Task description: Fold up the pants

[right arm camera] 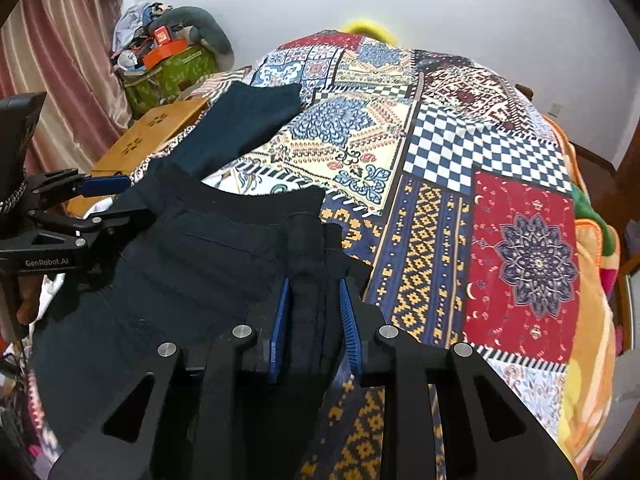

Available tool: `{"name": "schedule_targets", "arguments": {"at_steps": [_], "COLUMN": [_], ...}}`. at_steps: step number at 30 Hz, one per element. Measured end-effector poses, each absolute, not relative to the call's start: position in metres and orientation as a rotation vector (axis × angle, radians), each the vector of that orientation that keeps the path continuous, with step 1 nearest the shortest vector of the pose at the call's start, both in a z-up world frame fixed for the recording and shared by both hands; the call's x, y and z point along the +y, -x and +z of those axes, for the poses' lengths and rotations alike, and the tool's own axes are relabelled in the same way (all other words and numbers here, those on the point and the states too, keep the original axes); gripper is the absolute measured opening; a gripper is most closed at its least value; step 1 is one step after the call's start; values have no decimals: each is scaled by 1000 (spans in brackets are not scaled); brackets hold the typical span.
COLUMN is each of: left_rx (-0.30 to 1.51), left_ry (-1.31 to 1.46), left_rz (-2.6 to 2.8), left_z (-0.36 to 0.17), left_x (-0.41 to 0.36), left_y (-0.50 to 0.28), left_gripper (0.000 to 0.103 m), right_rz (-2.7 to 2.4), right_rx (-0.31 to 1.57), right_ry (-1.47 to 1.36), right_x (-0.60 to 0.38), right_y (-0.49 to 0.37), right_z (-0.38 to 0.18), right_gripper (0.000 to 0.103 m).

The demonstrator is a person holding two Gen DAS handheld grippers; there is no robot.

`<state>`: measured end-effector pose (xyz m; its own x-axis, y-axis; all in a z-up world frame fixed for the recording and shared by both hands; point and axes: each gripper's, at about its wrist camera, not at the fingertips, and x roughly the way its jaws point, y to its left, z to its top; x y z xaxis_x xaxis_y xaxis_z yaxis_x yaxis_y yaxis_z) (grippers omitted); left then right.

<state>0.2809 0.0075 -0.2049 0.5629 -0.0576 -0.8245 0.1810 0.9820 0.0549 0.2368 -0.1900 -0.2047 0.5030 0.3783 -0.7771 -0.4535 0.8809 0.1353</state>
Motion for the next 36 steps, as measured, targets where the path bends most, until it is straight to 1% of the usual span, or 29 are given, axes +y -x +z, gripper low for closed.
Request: {"name": "schedule_targets", "arguments": {"at_steps": [3,4,5,6,7,8,9,10,11,13,16,19,21,24,25,27,29,32,33,34,35,36], "left_rx": [910,906,908,909,908,907,917,930,949,1008,1123,1168,1185,1212,1222,1250,1263,1258,1258,1255,1253,1249], "left_ry": [-134,-121,-108,-92,-77,-64,-48,-37,-23,0,57,129,164,210,229,288,311,290,284,277,264,244], "left_rz": [-108,-117,-123,-126,-128,-133,-144,-151,-160,-152,-134,-157,-174,-208,-222,-272,-292,-317,-333,-343,-356,-370], "left_z": [-183,-176,-172,-169,-167,-167,-168,-171,-175,-189,-215,-230,-234,-241,-242,-248,-252,-253,-252,-251,-249,-245], "left_x": [11,13,15,17,19,20,22,22,23,26,31,35,36,34,34,33,32,25,22,19,15,11], "left_y": [-267,-262,-258,-254,-249,-244,-239,-235,-233,-232,-237,-241,-245,-253,-256,-263,-268,-274,-275,-276,-277,-276], "left_gripper": [69,70,74,80,82,85,88,90,92,92,92,93,96,97,97,97,101,101,97,95,87,79], "right_rz": [486,483,483,486,489,495,499,502,507,516,525,543,571,616,630,651,666,669,672,677,684,694], "right_rx": [895,891,881,867,859,850,844,838,837,856,918,1016,1062,1131,1150,1159,1159,1161,1161,1162,1162,1162], "right_ry": [89,88,82,75,71,66,63,57,51,36,10,-21,-87,-162,-179,-185,-175,-179,-184,-189,-191,-191], "right_x": [-195,-195,-198,-201,-202,-203,-204,-205,-206,-207,-207,-205,-207,-209,-208,-204,-199,-194,-193,-193,-192,-192], "right_y": [-228,-226,-222,-216,-214,-209,-206,-200,-197,-190,-187,-192,-199,-215,-220,-225,-229,-234,-234,-235,-236,-236], "right_z": [-189,-186,-181,-175,-172,-169,-167,-165,-165,-170,-189,-214,-225,-233,-236,-239,-241,-243,-243,-243,-243,-242], "right_gripper": [25,30,33,42,53,58,67,70,70,73,74,74,75,76,78,79,79,77,75,71,67,58]}}
